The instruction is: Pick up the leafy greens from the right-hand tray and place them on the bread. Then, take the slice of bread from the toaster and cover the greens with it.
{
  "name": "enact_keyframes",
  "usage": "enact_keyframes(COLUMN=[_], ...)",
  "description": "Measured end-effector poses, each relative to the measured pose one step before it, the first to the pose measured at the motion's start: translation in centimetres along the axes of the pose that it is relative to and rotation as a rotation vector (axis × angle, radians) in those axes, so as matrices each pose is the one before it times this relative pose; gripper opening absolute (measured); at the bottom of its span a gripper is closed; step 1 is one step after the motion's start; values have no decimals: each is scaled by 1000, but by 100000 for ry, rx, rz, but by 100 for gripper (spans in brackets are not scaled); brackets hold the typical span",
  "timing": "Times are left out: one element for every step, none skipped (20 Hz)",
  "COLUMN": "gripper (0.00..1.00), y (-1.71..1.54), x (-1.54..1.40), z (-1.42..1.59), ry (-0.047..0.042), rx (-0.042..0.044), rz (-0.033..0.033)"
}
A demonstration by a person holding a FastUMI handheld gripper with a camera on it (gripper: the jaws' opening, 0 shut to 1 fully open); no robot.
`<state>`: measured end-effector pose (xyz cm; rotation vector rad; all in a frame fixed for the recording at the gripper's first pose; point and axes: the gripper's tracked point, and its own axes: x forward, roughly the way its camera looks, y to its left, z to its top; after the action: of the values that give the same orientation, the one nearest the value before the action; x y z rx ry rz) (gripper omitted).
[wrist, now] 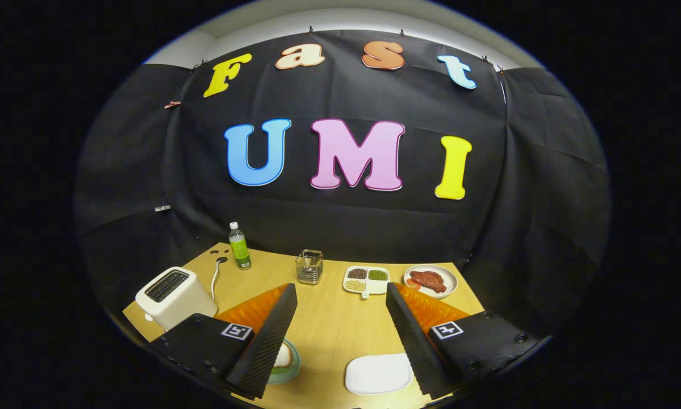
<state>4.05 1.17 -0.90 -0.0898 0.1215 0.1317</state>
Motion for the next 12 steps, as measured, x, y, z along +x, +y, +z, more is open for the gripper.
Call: enact_keyframes(gripper=[98,98,98,98,98,98,98,98,98,98,98,98], y=[-1216,-990,-730,-573,-661,-493,-338,-152,33,221,120,-80], x=[-511,-383,-405,-271,-79,46,37,132,60,114,52,155], z=[350,351,202,147,-9,-112,-212,-241,-318,-286,-267,-39], ry=[-1244,-986,-781,-465,-469,-143,150,281,696,930,222,-104], rx=[-1399,-431,636,1221,974,782,956,1056,1231,890,15,-489], rz=[-1059,-992,-592,-492,-635,-707,-329,48,472,1047,709,117])
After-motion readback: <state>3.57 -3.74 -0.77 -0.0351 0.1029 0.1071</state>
